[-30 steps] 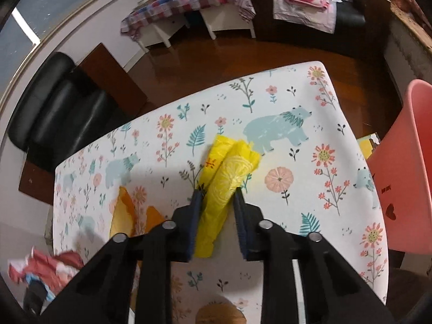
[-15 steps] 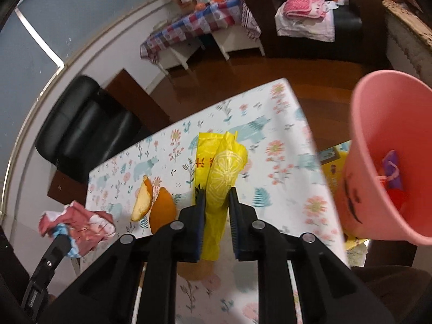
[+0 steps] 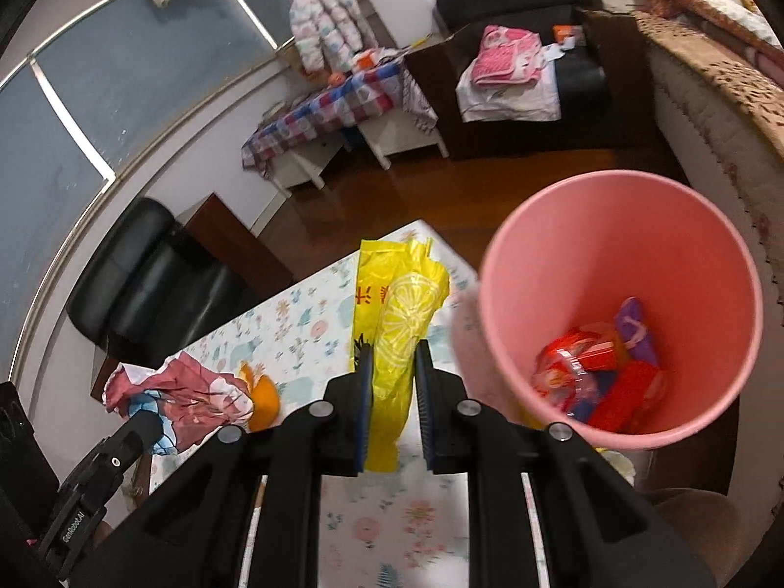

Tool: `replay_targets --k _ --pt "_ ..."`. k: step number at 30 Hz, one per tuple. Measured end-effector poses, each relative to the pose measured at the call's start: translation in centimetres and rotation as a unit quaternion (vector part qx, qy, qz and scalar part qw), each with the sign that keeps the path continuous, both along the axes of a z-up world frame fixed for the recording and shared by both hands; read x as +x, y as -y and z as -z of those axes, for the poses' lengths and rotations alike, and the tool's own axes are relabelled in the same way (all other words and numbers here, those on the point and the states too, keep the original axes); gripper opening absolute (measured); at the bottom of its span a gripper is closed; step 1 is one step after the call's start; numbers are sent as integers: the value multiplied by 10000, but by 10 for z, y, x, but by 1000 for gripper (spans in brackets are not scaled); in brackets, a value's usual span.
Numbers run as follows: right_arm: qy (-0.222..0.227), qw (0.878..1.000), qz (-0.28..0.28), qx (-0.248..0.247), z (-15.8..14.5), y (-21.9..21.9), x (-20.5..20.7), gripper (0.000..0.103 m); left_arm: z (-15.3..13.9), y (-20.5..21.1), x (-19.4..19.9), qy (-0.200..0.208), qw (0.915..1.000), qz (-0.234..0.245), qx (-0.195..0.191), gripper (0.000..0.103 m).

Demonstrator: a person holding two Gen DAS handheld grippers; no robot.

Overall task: Collect trash
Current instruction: 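Carry the crumpled wrapper and yellow bag in both grippers over the pink bucket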

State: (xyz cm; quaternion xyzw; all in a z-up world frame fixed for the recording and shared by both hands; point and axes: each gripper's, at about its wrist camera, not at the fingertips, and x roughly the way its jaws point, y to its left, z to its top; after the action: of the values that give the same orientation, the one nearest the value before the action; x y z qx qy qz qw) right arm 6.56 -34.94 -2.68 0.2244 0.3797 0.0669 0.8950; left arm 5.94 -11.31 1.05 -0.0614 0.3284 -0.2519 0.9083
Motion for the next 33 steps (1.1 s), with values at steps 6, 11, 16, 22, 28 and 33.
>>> replay_targets --k 6,11,16,22,28,33 --pt "123 9993 365 7 -2 37 -16 16 -5 40 5 61 9995 306 110 4" --pt "115 9978 644 51 1 63 -22 16 -4 73 11 51 9983 544 187 4" --pt "107 9964 839 -15 6 81 -26 16 0 104 17 -15 9967 770 243 4" --pt "58 9952 972 -37 12 98 -25 16 8 140 25 -77 9941 1025 338 4" --pt "-8 9942 1073 -86 22 114 -26 16 20 167 35 -172 9914 1211 469 4" --pt "-103 9933 1152 -53 30 123 -24 17 31 185 43 -285 9887 1355 571 4"
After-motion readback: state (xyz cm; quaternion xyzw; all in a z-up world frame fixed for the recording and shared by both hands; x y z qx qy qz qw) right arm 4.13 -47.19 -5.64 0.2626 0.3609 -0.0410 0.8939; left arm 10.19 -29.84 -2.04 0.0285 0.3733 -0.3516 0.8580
